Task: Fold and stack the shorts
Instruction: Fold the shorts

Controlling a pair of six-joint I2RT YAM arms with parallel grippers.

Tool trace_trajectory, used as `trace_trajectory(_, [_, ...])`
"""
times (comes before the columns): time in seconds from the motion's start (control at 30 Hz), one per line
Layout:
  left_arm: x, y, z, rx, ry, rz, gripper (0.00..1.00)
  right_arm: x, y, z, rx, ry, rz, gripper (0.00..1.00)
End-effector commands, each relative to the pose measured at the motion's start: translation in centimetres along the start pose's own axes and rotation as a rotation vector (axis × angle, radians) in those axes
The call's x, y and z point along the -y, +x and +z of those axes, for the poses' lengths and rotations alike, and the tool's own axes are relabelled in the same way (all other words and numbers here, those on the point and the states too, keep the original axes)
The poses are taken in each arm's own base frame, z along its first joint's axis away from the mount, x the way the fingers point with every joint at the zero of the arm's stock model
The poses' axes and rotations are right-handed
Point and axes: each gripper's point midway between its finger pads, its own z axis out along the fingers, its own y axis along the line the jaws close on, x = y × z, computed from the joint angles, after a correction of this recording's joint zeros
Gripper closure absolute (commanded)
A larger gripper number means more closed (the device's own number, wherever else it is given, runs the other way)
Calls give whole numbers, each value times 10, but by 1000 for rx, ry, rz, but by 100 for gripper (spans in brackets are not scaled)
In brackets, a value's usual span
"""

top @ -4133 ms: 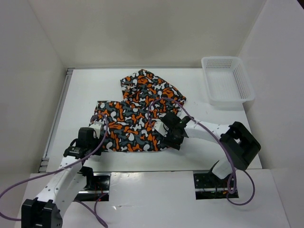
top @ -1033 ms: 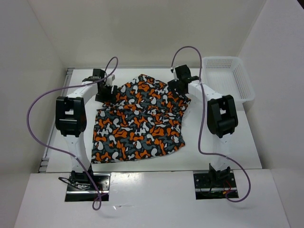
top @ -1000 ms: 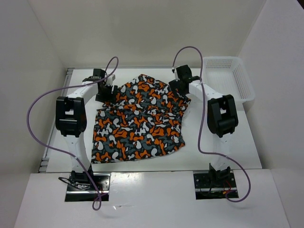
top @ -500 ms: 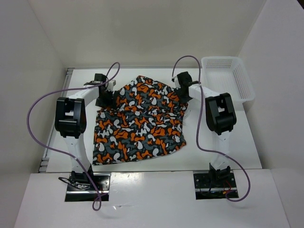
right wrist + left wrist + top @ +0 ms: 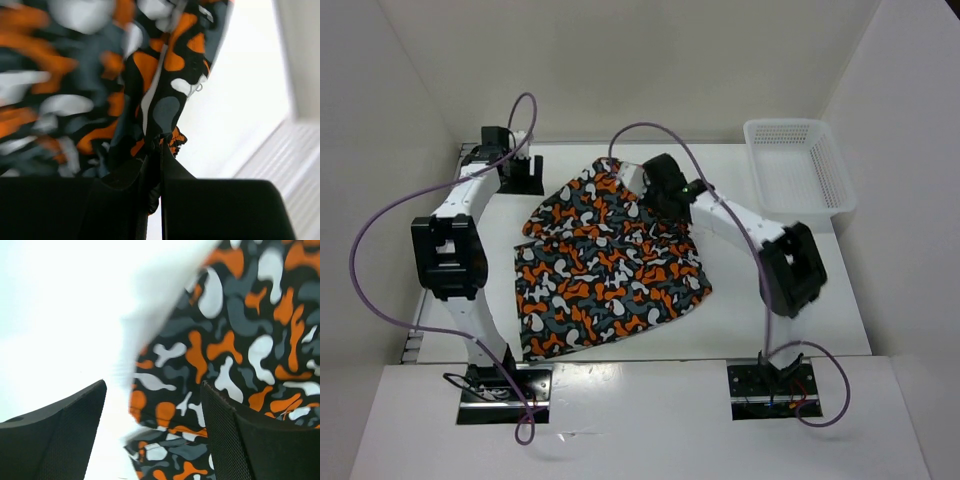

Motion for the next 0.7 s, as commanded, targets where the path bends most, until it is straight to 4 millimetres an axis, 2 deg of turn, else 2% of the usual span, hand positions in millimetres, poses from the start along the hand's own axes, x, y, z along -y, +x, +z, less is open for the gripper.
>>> trace_trajectory(0.0, [4, -41, -35, 134, 28, 17, 17, -46, -63, -92, 299, -99, -330, 100])
trace_trajectory(0.03, [6, -44, -35, 147, 37, 20, 17, -70, -75, -125, 381, -131, -437, 100])
trace_trajectory(0.07, [6, -46, -38, 156, 37, 22, 14, -91, -70, -135, 397, -173, -499, 100])
trace_trajectory(0.1, [8, -49, -39, 168, 46, 25, 13, -119, -42, -134, 350, -241, -568, 100])
trace_trajectory(0.13, [8, -53, -39, 183, 45, 28, 12, -128, -36, -151, 371, -252, -614, 100])
trace_trajectory(0.17, [14, -53, -32, 174, 66, 36, 9, -153, -15, -154, 353, -306, -703, 100])
trace_trajectory(0.2, [20, -58, -29, 179, 74, 46, 9, -162, -4, -159, 350, -324, -737, 100])
trace_trajectory(0.23, [42, -62, -24, 173, 120, 76, 8, -168, 7, -161, 345, -326, -770, 100])
trace_trajectory(0.27, [54, -67, -22, 174, 146, 92, 5, -171, 10, -173, 378, -299, -827, 100])
trace_trajectory(0.3, [64, -78, -15, 181, 159, 109, 4, -176, 33, -164, 330, -281, -870, 100])
trace_trajectory(0.33, [83, -79, -12, 172, 193, 134, 4, -177, 39, -164, 324, -265, -894, 100])
trace_trajectory(0.37, [89, -78, -3, 162, 202, 142, 4, -180, 50, -163, 308, -248, -921, 100])
trace_trajectory(0.4, [96, -77, -3, 161, 218, 149, 4, -180, 54, -160, 298, -238, -922, 100])
trace_trajectory(0.43, [101, -74, -3, 148, 225, 154, 4, -180, 49, -161, 308, -223, -927, 100])
trace_trajectory(0.47, [109, -68, -1, 132, 242, 162, 4, -184, 50, -158, 296, -228, -906, 100])
trace_trajectory(0.53, [110, -53, -6, 96, 233, 162, 4, -186, 53, -153, 267, -227, -875, 100])
trace_trajectory(0.6, [104, -23, -4, 19, 210, 148, 4, -185, 49, -153, 280, -218, -842, 100])
trace_trajectory(0.63, [101, -20, -14, 20, 193, 148, 4, -185, 47, -153, 288, -212, -838, 100])
trace_trajectory(0.67, [104, 4, -15, -43, 199, 146, 4, -183, 50, -153, 281, -201, -849, 100])
